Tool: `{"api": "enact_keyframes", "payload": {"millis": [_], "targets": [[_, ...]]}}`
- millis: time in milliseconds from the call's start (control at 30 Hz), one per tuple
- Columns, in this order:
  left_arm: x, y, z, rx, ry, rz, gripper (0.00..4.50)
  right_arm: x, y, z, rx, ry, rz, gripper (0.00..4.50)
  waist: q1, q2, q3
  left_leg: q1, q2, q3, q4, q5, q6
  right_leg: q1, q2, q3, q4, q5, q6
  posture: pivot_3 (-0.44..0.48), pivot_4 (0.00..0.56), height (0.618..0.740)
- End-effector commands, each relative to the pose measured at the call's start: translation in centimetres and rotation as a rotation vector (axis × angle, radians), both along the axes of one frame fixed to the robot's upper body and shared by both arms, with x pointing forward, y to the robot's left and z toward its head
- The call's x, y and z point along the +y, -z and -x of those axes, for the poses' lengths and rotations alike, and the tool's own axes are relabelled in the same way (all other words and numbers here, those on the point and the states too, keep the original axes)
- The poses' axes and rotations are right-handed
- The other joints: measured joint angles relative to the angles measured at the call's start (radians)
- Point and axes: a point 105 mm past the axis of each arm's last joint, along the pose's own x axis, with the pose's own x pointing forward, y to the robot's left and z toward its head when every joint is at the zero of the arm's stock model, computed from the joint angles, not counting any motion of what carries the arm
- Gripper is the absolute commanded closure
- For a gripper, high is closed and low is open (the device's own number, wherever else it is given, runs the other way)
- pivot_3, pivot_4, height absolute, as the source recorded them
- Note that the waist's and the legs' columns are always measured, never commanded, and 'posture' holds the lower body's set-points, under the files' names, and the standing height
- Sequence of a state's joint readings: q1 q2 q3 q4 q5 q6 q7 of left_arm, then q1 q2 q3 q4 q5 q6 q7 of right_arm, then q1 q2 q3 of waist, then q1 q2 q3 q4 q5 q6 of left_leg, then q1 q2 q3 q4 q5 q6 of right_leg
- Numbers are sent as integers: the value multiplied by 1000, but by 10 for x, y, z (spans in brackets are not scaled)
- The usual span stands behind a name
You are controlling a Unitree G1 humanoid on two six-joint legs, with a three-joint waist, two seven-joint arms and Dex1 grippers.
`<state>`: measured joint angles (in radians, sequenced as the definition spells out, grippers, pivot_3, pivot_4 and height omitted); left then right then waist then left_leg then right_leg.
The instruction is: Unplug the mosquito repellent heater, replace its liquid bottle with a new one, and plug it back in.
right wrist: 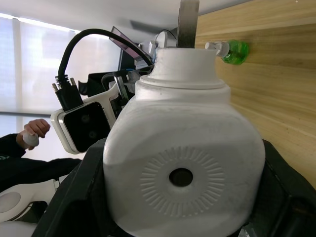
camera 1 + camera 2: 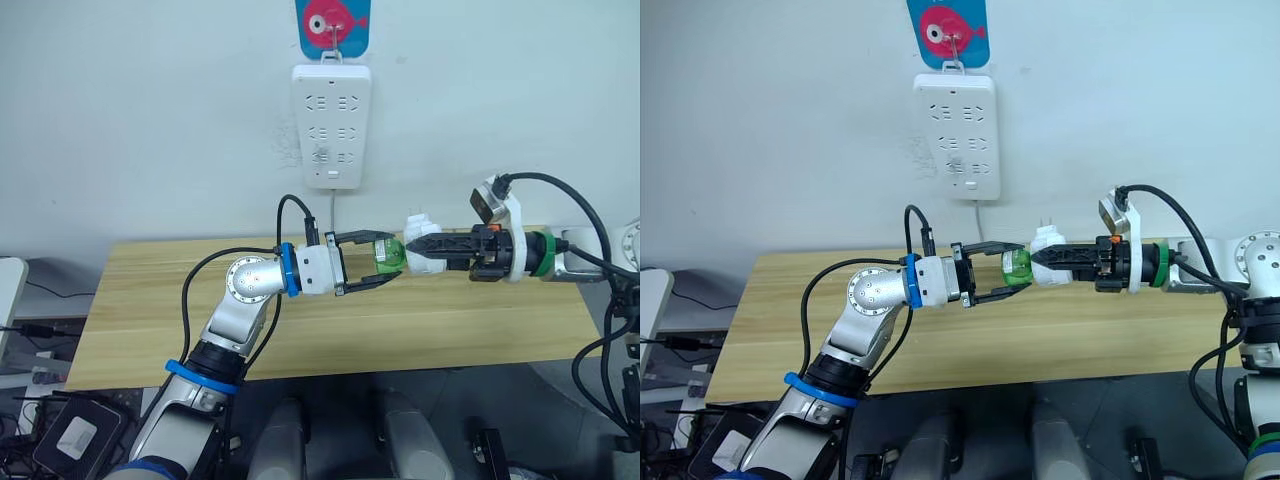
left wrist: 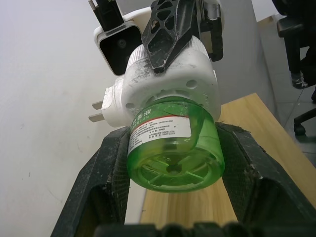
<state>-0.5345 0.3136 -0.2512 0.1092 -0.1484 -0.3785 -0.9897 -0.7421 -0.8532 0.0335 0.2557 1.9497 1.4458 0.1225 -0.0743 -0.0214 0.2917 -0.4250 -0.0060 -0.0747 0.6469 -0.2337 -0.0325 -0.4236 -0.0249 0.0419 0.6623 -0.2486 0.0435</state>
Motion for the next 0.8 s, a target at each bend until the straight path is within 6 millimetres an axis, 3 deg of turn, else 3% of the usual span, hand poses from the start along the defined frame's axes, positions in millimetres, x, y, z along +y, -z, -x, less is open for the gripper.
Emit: {"api": "enact_keyframes", "payload": {"millis": [33,300,467,600,700,800], "targets": [[-6,-14,8,-57,35,35,2217,3,-11,2,-52,-8,-20,1491,0,0,0,0,0,0,0,0,0,0,0,0,0,0,0,-76,289,740],[-6,-22,7,201,65,133,2217,7,-15,13,-122,-41,7,1491,0,0,0,0,0,0,0,0,0,0,0,0,0,0,0,-78,294,740],[-6,-18,6,402,121,92,2217,2,-20,7,-160,-14,1,1491,-1,0,0,0,0,-1,0,0,0,0,1,-1,1,0,0,-78,293,740],[1,-13,-5,983,161,100,2217,1,-19,15,-221,-70,55,1491,-4,0,1,0,0,-1,1,0,0,0,1,-1,1,0,0,-82,291,740],[10,-28,-10,1411,291,166,2217,2,-13,32,-291,-164,112,1491,-6,0,1,0,0,-2,1,0,0,0,1,-2,1,-2,3,-90,287,740],[18,-39,-13,1670,421,179,2217,1,-11,42,-323,-219,116,1491,-9,0,1,-1,0,-4,2,0,0,0,1,-5,1,-4,6,-103,282,740]]}}
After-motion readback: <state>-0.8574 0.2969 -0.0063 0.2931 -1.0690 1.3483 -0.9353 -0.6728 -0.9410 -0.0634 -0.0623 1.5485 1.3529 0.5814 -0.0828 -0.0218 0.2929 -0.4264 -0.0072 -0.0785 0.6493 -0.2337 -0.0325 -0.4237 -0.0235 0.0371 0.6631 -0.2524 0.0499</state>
